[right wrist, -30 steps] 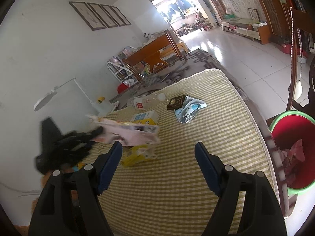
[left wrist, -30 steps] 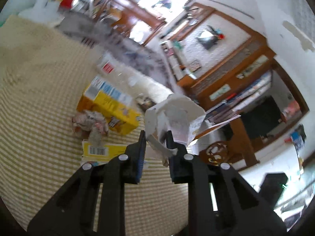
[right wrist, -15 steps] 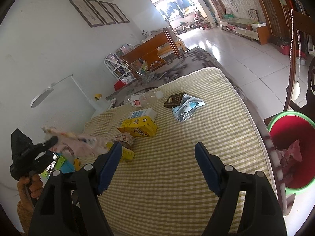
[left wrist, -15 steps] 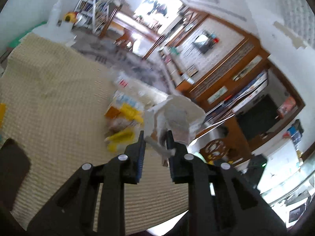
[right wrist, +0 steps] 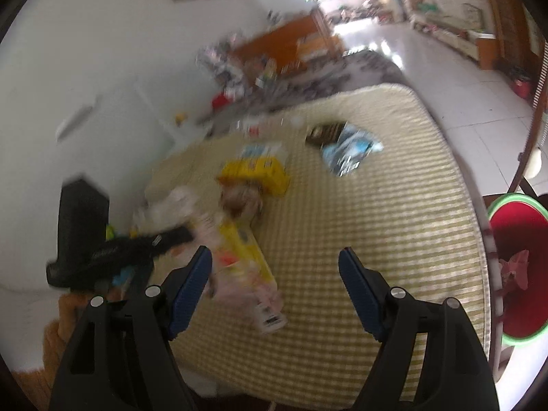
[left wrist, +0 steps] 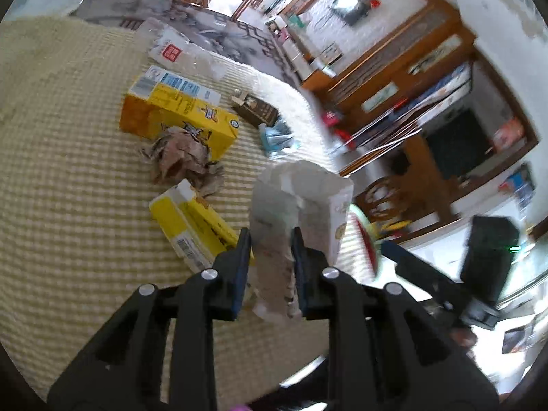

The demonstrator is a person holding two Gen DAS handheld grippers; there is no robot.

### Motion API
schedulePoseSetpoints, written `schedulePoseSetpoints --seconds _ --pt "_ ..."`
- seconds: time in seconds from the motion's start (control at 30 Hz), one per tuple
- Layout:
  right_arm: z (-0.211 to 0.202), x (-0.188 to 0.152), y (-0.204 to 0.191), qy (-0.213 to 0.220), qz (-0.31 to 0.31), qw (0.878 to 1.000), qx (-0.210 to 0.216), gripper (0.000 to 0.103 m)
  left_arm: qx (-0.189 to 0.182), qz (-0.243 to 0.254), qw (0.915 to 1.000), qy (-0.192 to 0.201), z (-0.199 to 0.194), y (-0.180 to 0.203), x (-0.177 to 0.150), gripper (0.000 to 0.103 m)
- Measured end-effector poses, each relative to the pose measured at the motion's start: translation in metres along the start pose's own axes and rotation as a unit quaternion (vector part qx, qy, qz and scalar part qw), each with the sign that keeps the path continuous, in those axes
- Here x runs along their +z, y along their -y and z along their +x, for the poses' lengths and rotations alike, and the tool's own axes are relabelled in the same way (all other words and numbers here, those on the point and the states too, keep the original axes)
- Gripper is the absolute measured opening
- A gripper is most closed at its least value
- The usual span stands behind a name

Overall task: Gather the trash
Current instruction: 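Grasp the pink Pocky box with the right tool while the left tool releases the bag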

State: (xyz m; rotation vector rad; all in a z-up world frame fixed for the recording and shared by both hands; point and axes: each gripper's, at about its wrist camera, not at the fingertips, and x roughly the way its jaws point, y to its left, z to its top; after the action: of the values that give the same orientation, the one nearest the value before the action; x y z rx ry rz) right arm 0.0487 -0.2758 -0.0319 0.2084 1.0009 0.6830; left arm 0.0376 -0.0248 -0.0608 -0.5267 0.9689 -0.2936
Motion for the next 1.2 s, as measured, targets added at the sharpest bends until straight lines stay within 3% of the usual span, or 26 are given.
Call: schedulePoseSetpoints --seconds 0.03,0.07,0.1,0.23,0.3,0.47,0.6,0.67,0.73,0.77,0.9,1.03,1.1,1.2 --pt "0.005 -0.001 -0.003 -0.013 -0.01 1.0 -0.004 0.074 0.012 0.004 0.9999 0.001 0.005 0.002 0.001 0.04" --pt "0.01 -0.002 -0.006 -0.025 -0.018 0.999 -0.007 0.074 0.017 0.005 0.9998 0.005 0.007 0.002 0.001 0.058" --pt "0.016 -0.002 -0.008 -0.04 -0.024 0.999 -0.008 0.074 0.019 0.003 0.9998 0.009 0.008 0.001 0.001 0.069" --pt "0.043 0.0 -0.013 -0.106 -0.05 0.993 -0.001 0.074 0.048 -0.015 0.9983 0.031 0.009 -0.014 -0.007 0.074" --pt "0.055 0.004 -0.015 -0.119 -0.061 0.991 -0.006 0.074 0.057 -0.045 0.9963 0.047 0.004 -0.03 -0.015 0.075" --pt "0.105 0.012 -0.004 -0.171 -0.024 0.985 0.016 0.074 0.059 -0.124 0.9891 0.052 -0.002 -0.067 -0.03 0.076" --pt "0.102 0.01 -0.015 -0.164 -0.049 0.985 0.039 0.074 0.064 -0.125 0.9886 0.054 -0.004 -0.073 -0.032 0.077" --pt "0.106 0.008 -0.02 -0.176 -0.064 0.982 0.026 0.074 0.067 -0.124 0.9887 0.052 -0.001 -0.074 -0.033 0.077" --pt "0.115 0.004 -0.021 -0.199 -0.073 0.977 0.004 0.068 0.066 -0.13 0.9882 0.048 0.004 -0.074 -0.033 0.077" --pt "0.118 0.004 -0.021 -0.205 -0.071 0.976 0.0 0.056 0.067 -0.133 0.9878 0.048 0.005 -0.074 -0.033 0.077" --pt "0.099 0.013 -0.007 -0.166 -0.019 0.984 0.064 0.046 0.071 -0.134 0.987 0.052 0.005 -0.07 -0.034 0.077" --pt "0.062 0.025 0.029 -0.067 0.078 0.986 0.128 0.045 0.073 -0.148 0.9849 0.053 0.009 -0.068 -0.038 0.077" --pt "0.049 0.027 0.047 -0.03 0.122 0.984 0.129 0.045 0.069 -0.152 0.9849 0.045 0.016 -0.065 -0.039 0.077" --pt "0.042 0.025 0.068 -0.007 0.171 0.978 0.123 0.046 0.079 -0.152 0.9847 0.031 0.034 -0.057 -0.038 0.077"
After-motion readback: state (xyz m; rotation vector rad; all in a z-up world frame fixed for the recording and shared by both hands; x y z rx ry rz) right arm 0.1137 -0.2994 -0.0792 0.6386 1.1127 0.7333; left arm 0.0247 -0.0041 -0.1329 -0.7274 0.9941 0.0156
